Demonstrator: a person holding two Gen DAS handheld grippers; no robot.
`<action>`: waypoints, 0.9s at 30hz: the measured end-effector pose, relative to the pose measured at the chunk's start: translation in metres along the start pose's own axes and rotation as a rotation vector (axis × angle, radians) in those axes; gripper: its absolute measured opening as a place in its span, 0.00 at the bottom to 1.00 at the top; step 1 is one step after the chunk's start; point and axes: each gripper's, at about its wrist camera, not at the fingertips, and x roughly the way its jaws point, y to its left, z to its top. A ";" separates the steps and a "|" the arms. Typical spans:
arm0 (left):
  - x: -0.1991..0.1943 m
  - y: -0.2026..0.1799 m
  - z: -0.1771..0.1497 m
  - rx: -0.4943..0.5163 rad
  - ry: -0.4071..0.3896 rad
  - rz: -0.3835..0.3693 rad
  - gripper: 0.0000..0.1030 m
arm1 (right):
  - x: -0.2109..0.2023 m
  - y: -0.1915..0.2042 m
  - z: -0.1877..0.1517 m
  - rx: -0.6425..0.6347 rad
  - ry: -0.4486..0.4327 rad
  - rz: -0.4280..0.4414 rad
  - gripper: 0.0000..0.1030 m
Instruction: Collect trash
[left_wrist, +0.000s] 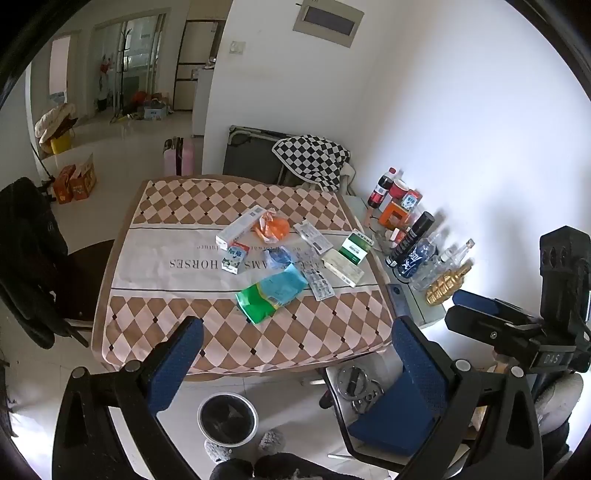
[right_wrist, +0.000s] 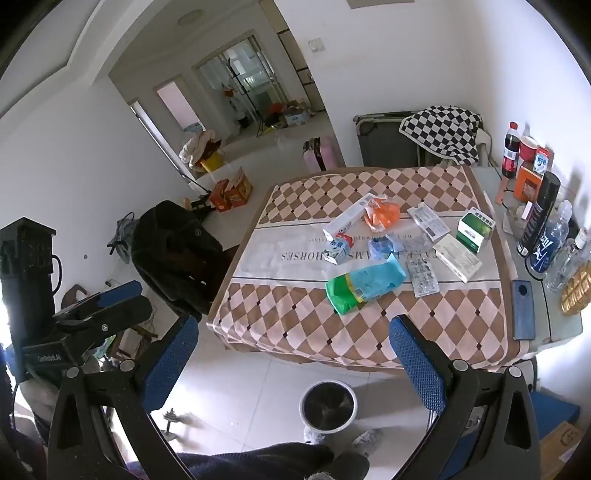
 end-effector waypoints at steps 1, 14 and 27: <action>0.000 0.000 0.000 0.004 0.006 0.007 1.00 | 0.000 0.000 0.000 0.000 -0.001 0.000 1.00; 0.003 -0.005 -0.003 0.003 0.015 -0.013 1.00 | -0.001 -0.008 0.003 -0.005 0.012 -0.012 1.00; 0.008 -0.012 -0.006 -0.003 0.022 -0.014 1.00 | 0.003 -0.003 0.003 -0.010 0.019 -0.012 1.00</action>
